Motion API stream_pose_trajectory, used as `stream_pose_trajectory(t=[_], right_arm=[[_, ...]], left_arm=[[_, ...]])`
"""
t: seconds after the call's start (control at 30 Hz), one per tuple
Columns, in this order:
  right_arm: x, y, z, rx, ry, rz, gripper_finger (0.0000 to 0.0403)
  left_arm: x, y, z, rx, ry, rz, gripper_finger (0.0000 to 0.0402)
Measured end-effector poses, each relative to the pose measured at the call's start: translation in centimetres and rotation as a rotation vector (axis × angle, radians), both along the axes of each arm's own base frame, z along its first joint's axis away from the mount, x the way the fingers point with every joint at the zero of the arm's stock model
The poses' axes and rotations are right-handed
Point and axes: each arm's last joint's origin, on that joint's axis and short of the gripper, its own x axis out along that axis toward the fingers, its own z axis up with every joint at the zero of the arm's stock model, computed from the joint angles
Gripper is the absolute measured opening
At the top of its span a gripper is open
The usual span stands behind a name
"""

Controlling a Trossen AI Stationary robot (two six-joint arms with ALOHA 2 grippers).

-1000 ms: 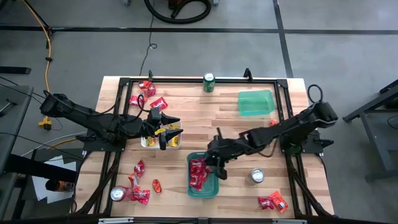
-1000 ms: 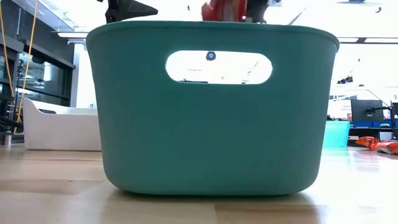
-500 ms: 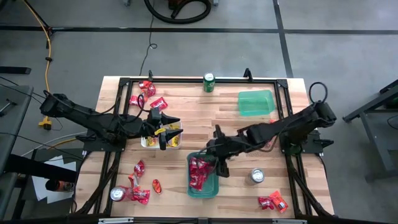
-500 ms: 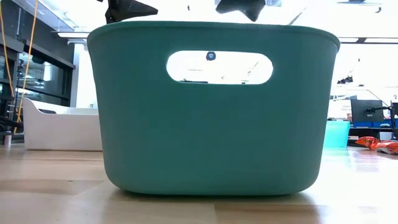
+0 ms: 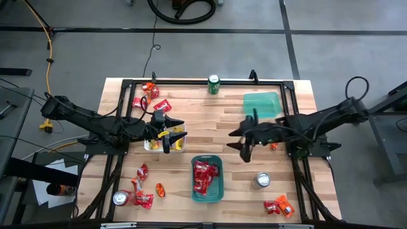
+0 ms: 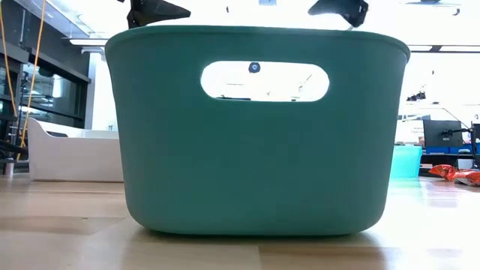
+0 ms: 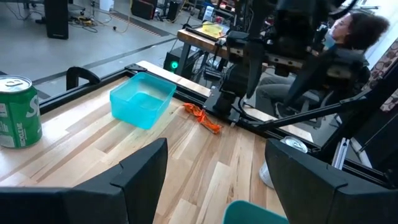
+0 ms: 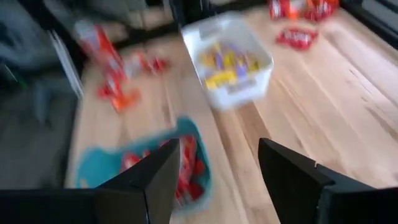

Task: Sort candy
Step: Put the red candy pack into the green bin

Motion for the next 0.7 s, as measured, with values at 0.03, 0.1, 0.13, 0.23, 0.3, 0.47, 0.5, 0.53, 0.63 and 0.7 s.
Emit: stream_pose_trajectory(t=[0.03, 0.1, 0.13, 0.23, 0.3, 0.47, 0.5, 0.53, 0.63, 0.7], right_arm=[[-0.4, -0.1, -0.3, 0.033, -0.062, -0.009, 0.0213], [-0.7, -0.2, -0.9, 0.101, -0.196, -0.023, 0.0213], [-0.8, -0.2, -1.1, 0.135, -0.267, -0.026, 0.0213], [-0.6, -0.2, -2.0, 0.191, -0.426, -0.024, 0.0213], [-0.5, -0.1, -2.6, 0.201, -0.467, -0.022, 0.0213], [-0.3, -0.1, -3.2, 0.194, -0.457, -0.022, 0.0213], [-0.2, -0.1, -3.2, 0.194, -0.456, -0.022, 0.0213], [-0.2, -0.1, -3.2, 0.193, -0.457, -0.022, 0.0213], [-0.2, -0.2, -3.2, 0.191, -0.457, -0.023, 0.0213], [-0.2, -0.3, -3.2, 0.193, -0.458, -0.028, 0.0213]], left_arm=[[0.0, 0.0, 0.0, 0.0, 0.0, 0.0, 0.0257], [0.0, 0.0, 0.0, 0.0, 0.0, 0.0, 0.0257], [0.0, 0.0, 0.0, 0.001, 0.0, 0.0, 0.0257], [0.0, 0.0, 0.0, 0.001, 0.0, 0.0, 0.0257], [0.0, 0.0, 0.0, 0.009, 0.002, 0.0, 0.0257], [0.0, 0.0, 0.0, 0.06, 0.015, -0.009, 0.0257], [0.0, 0.0, 0.0, 0.057, 0.014, -0.008, 0.0257], [0.0, 0.0, 0.0, 0.049, 0.012, -0.007, 0.0257], [0.0, 0.2, 0.0, 0.02, 0.005, 0.005, 0.0257], [0.1, 0.6, 0.0, -0.027, -0.008, 0.041, 0.0257]])
